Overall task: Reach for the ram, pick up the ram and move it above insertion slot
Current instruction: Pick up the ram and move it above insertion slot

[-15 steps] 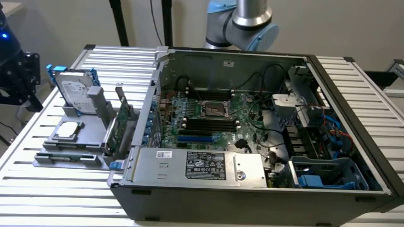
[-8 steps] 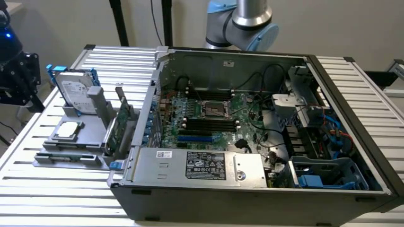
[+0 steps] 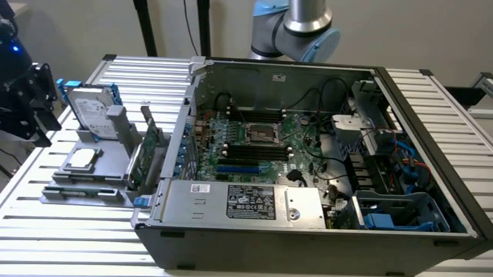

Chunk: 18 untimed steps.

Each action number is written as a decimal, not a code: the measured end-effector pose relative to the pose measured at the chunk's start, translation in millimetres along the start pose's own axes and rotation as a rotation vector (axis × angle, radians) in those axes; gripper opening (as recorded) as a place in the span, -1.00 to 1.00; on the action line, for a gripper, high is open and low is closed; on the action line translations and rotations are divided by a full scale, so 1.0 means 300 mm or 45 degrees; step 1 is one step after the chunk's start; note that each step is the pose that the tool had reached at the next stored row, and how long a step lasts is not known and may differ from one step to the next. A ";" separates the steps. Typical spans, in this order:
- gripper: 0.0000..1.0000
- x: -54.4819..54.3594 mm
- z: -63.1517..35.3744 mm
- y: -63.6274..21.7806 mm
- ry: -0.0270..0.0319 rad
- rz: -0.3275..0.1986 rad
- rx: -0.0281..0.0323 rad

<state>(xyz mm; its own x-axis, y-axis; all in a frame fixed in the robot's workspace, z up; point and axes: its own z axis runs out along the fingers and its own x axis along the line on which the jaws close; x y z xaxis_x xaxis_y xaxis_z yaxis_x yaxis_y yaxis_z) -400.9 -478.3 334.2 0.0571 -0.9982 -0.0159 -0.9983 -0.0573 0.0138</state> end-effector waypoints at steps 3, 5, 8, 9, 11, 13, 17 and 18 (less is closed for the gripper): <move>-0.04 0.000 0.018 0.000 0.0001 0.000 0.0006; -0.04 0.000 0.030 0.000 0.0002 0.000 0.0006; -0.04 0.001 0.049 -0.001 0.0001 0.000 0.0007; -0.04 0.001 0.055 -0.001 0.0001 0.000 0.0006; -0.04 0.001 0.067 -0.001 0.0001 0.000 0.0006; -0.04 0.001 0.079 -0.001 0.0001 0.000 0.0007; -0.04 0.002 0.103 -0.001 0.0001 0.000 0.0006; -0.04 0.002 0.109 -0.001 0.0002 0.000 0.0005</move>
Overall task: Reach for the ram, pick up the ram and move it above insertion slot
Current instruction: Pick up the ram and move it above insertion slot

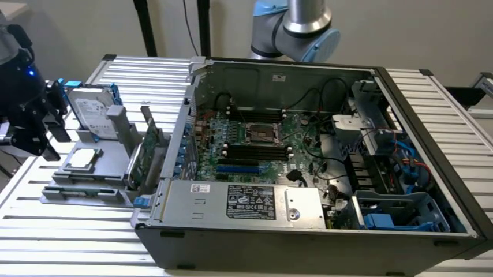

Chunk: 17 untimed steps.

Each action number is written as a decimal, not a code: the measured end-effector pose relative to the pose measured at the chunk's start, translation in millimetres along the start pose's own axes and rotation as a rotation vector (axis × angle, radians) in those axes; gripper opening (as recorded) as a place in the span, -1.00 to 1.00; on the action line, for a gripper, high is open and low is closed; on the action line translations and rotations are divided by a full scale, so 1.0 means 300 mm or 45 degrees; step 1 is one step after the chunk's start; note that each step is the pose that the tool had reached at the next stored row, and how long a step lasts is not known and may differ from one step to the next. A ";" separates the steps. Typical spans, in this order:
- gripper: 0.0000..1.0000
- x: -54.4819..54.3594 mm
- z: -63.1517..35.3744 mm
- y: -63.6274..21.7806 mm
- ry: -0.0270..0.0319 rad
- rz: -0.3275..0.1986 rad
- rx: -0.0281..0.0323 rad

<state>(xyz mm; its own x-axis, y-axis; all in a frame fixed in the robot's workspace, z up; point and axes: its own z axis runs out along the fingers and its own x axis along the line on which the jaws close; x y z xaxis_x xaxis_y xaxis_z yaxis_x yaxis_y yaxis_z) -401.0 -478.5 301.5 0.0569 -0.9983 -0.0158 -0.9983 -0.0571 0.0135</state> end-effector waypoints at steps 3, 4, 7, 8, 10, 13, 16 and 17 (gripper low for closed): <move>-0.04 0.001 0.019 0.000 -0.0001 0.000 0.0001; -0.04 0.001 0.024 0.000 0.0000 0.000 0.0000; -0.04 0.001 0.043 -0.001 0.0000 0.000 0.0000; -0.04 0.002 0.049 -0.001 -0.0001 0.000 0.0002; -0.04 0.002 0.061 -0.001 -0.0001 0.000 0.0002; -0.04 0.003 0.079 -0.001 0.0000 0.000 0.0000; -0.04 0.005 0.097 -0.002 0.0000 0.000 0.0000; -0.04 0.006 0.104 -0.002 -0.0001 0.000 0.0001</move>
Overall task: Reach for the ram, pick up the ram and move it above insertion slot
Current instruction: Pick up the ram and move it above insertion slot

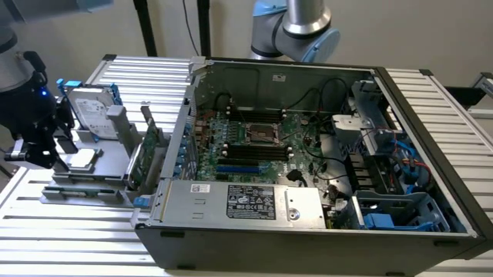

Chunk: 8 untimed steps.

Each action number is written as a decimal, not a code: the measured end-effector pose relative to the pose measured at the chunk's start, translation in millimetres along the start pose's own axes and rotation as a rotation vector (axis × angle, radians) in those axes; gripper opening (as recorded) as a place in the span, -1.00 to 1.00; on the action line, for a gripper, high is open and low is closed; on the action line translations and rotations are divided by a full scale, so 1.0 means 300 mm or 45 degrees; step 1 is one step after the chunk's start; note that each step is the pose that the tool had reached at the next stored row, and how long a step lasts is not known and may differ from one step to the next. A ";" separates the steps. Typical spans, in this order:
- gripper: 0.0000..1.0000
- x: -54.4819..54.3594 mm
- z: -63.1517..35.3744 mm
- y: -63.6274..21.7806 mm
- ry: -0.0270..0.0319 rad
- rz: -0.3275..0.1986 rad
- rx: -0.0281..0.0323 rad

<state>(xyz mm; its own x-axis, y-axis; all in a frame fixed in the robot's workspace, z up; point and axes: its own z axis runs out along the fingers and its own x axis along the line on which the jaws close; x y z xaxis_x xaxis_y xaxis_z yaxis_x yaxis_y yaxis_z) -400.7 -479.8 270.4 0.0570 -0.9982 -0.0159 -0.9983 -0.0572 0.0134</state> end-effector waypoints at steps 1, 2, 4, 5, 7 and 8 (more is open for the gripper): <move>-0.04 0.001 0.006 0.000 0.0000 0.000 0.0000; -0.04 0.002 0.012 0.000 0.0001 0.000 -0.0001; -0.04 0.004 0.024 -0.001 0.0001 0.001 -0.0001; -0.04 0.005 0.030 -0.001 0.0001 0.001 -0.0001; -0.04 0.008 0.042 -0.002 -0.0001 0.002 0.0001; -0.04 0.009 0.048 -0.002 -0.0001 0.002 0.0000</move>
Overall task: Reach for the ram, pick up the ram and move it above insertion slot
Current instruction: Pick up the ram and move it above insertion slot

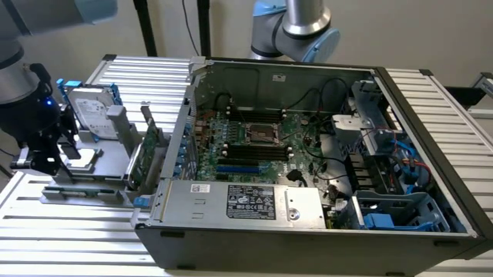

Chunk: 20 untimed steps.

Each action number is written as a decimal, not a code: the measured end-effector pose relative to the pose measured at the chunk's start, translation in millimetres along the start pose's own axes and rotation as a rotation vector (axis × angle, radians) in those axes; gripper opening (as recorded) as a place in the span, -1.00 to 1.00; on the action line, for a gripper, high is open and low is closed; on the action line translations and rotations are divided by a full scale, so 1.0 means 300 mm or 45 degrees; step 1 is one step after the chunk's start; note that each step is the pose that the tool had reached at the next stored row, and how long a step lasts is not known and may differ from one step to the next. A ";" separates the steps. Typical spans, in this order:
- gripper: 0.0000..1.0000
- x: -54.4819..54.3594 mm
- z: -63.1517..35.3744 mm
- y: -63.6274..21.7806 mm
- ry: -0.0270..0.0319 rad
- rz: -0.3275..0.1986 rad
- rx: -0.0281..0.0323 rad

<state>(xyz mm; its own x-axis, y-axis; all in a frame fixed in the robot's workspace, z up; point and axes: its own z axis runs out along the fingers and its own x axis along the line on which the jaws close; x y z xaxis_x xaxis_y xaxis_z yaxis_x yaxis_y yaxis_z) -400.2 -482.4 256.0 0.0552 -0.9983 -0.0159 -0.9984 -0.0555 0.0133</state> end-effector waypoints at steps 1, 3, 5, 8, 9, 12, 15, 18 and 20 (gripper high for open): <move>-0.04 0.002 0.006 0.000 0.0000 0.001 0.0000; -0.04 0.006 0.018 0.000 0.0001 0.002 -0.0001; -0.04 0.011 0.030 0.000 0.0001 0.003 -0.0001; -0.04 0.018 0.049 -0.002 -0.0001 0.004 0.0002; -0.04 0.021 0.054 -0.002 0.0000 0.004 0.0001; -0.04 0.028 0.073 -0.004 0.0000 0.006 0.0001; -0.04 0.034 0.091 -0.008 -0.0001 0.009 0.0001; -0.04 0.040 0.109 -0.014 -0.0002 0.011 0.0002; -0.04 0.045 0.120 -0.016 -0.0001 0.012 0.0000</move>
<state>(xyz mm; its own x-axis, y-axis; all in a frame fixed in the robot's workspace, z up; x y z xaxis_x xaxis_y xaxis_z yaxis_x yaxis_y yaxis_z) -395.2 -495.0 219.6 0.0455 -0.9988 -0.0158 -0.9989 -0.0457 0.0135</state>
